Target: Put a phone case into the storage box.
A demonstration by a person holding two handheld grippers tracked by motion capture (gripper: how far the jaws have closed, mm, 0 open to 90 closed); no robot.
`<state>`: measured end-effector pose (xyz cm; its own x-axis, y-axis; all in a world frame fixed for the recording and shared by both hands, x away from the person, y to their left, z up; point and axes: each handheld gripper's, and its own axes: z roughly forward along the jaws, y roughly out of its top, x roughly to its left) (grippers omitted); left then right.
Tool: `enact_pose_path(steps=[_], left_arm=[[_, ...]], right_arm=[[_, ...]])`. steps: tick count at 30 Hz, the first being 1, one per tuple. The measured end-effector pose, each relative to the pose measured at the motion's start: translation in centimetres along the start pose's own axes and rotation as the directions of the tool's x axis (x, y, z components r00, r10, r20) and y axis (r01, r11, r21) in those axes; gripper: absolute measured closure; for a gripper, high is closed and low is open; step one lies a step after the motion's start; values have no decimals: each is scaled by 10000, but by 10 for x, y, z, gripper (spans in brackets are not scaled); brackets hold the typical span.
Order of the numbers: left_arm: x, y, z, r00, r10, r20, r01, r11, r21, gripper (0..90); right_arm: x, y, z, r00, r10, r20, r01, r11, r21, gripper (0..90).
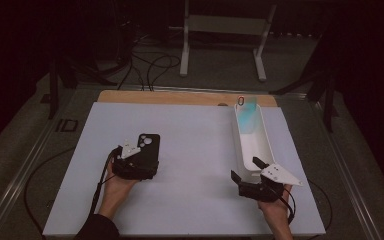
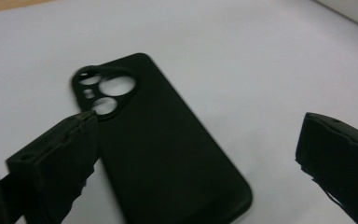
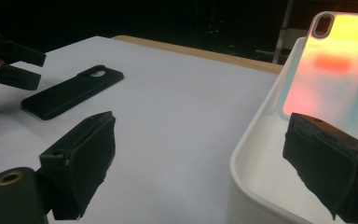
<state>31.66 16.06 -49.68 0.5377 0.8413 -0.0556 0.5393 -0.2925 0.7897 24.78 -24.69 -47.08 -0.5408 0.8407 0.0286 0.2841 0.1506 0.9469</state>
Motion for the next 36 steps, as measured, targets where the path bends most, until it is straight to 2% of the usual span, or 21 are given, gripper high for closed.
enact_pose_path(steps=[2,5,7,11,14,17,22,23,27,33,36], left_arm=[[-4,1,2,9999,155,-11,-155,9999,-32,57],[-8,2,4,9992,339,219,-339,9994,-45,235],[-8,2,6,9976,370,580,-370,9993,-16,428],[-9,1,11,9930,430,1104,-456,9987,212,742],[-12,-1,16,9906,619,1223,-694,9959,584,895],[-16,-3,21,9874,738,1403,-860,9928,831,899],[-16,-7,27,9880,797,1321,-979,9856,1376,899],[-16,-7,27,9869,780,1412,-978,9854,1391,900],[-17,-7,24,9882,854,1272,-1042,9834,1487,900],[-10,-10,16,9917,1055,741,-1171,9775,1754,900],[-2,-13,11,9961,815,336,-862,9808,1751,899]], right_arm=[[0,0,0,10000,-13,3,13,10000,10,92],[0,-1,0,10000,-6,5,6,10000,18,92],[0,-1,0,10000,1,6,-1,10000,12,92],[0,-1,0,10000,-13,-8,13,10000,23,92],[1,-1,1,10000,-9,1,9,10000,28,92],[1,-1,1,10000,-45,-10,45,10000,43,91],[1,-1,1,10000,-30,-3,30,10000,36,92],[1,-1,1,10000,-23,-7,23,10000,33,91],[0,-1,0,10000,-23,-18,23,10000,37,91],[0,-1,0,10000,-9,-15,9,10000,19,92],[0,-1,0,10000,-20,-11,20,10000,37,92]])
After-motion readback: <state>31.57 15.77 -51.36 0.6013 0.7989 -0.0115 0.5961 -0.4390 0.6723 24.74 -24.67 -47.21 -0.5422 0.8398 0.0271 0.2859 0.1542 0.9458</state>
